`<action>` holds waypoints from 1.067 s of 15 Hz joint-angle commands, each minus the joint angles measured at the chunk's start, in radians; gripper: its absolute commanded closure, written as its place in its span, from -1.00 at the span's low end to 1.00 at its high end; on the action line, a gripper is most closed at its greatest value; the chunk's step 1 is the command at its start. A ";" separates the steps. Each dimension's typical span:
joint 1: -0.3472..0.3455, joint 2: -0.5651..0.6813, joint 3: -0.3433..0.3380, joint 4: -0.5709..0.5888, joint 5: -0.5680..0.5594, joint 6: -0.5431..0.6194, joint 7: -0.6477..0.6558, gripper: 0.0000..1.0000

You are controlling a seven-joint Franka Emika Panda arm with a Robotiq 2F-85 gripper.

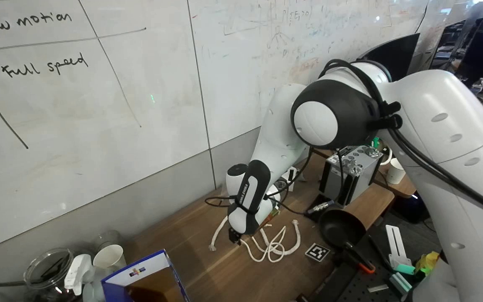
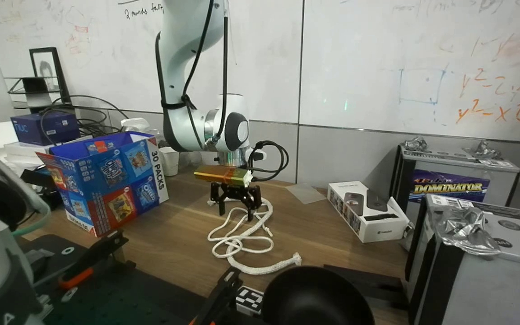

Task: Pick up all the ropes and pack them in the box

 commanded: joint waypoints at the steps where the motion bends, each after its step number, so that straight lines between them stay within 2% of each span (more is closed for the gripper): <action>1: 0.012 0.020 0.004 0.013 0.027 0.039 0.000 -1.00; 16: 0.005 0.042 0.008 0.017 0.056 0.048 -0.005 -1.00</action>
